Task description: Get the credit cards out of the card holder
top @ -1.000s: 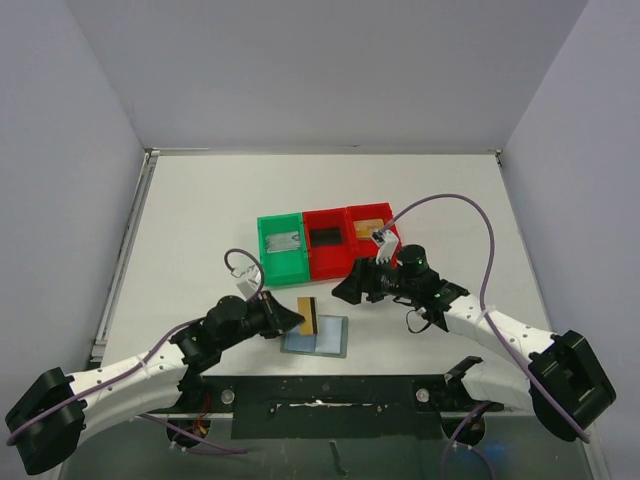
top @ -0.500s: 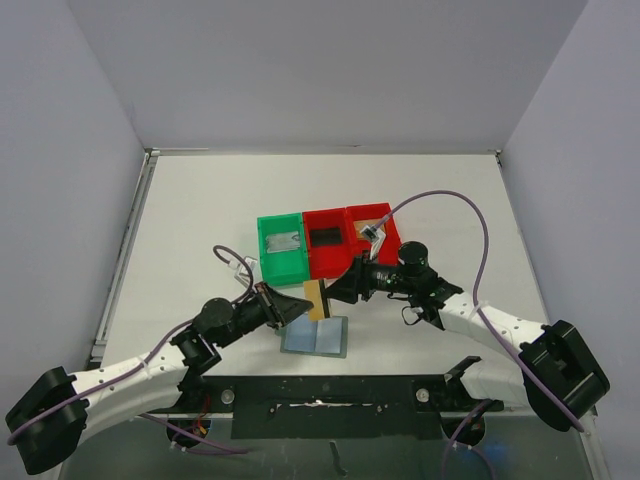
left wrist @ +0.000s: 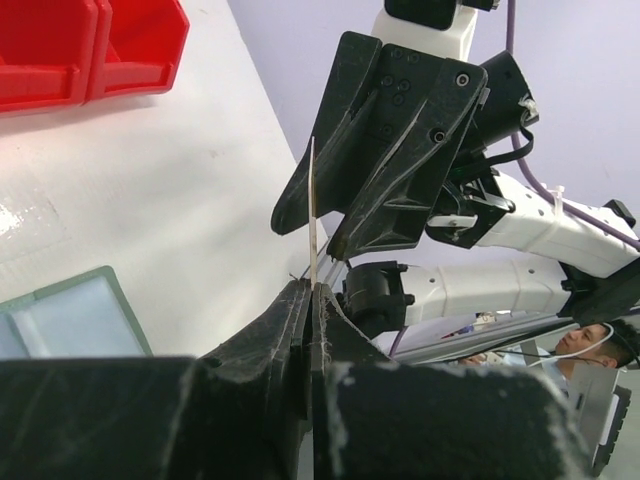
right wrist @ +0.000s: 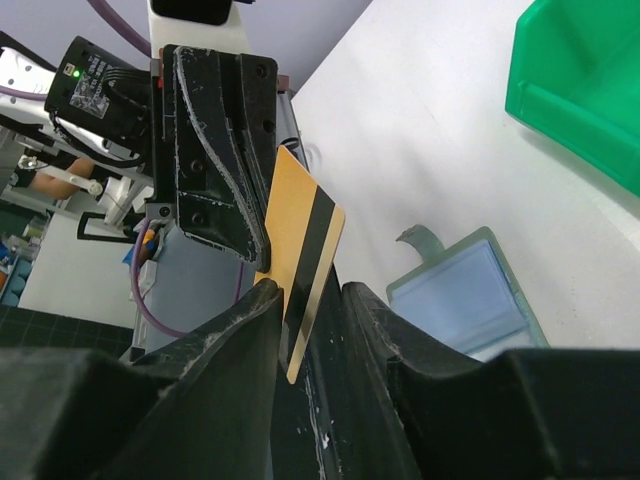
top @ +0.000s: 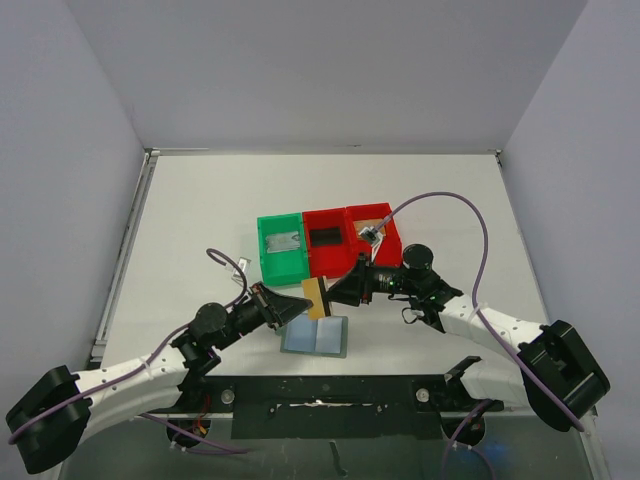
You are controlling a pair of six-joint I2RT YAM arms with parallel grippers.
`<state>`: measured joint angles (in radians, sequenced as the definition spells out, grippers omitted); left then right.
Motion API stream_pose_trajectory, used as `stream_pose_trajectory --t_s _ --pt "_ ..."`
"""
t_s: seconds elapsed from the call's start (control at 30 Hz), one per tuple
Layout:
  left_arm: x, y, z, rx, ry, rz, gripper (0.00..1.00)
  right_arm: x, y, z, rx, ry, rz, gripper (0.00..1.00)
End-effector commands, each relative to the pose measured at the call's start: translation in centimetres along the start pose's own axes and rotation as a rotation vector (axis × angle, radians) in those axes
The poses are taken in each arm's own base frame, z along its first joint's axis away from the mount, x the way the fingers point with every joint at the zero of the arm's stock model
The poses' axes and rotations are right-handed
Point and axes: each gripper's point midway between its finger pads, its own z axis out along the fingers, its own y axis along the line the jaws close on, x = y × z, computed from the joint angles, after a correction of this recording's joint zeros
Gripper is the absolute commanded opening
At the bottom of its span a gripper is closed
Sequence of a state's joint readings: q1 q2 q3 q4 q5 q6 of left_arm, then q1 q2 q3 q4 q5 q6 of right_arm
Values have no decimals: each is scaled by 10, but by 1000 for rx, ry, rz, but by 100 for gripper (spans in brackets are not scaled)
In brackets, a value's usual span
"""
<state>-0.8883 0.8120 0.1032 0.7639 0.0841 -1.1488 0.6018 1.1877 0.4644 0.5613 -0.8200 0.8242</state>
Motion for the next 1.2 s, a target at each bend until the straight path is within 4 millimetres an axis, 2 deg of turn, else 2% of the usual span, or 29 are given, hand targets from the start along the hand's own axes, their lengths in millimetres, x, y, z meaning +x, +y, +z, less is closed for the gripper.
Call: stream_pose_trajectory --t_s 0.0,0.27,0.37,0.47,0.63,0.67,0.77,0.87,0.93,1.0,1.1,1.17 --pt "-9 -27 -1 117 -32 0 0 -9 17 0 -83 -25 -65 29" --pt "-3 -27 -1 136 -2 -5 0 -13 27 -3 -111 -46 -87 16" --pt "-1 -28 -1 145 7 -6 2 -14 31 -5 -118 -51 -102 5" --pt "3 -22 2 103 37 19 29 -22 24 -9 -39 -88 -128 0" --pt "0 0 4 -60 50 85 57 -35 0 -20 167 -122 -165 0" --pt "-3 5 2 -95 41 96 68 -37 -4 -23 201 -137 -179 0" --pt "-13 19 -5 -209 17 159 71 -50 -25 -40 369 -205 -246 0" --pt "-24 30 -15 -320 -2 231 71 -74 -47 -69 591 -293 -372 0" --pt "-29 38 -22 -391 0 271 71 -94 -55 -90 721 -341 -519 0" --pt "-33 42 -26 -428 0 306 71 -107 -61 -103 802 -350 -691 0" --pt "-36 43 -27 -454 9 334 72 -111 -77 -106 865 -189 -999 0" --pt "-36 43 -27 -461 17 343 72 -123 -91 -115 969 -135 -1089 0"
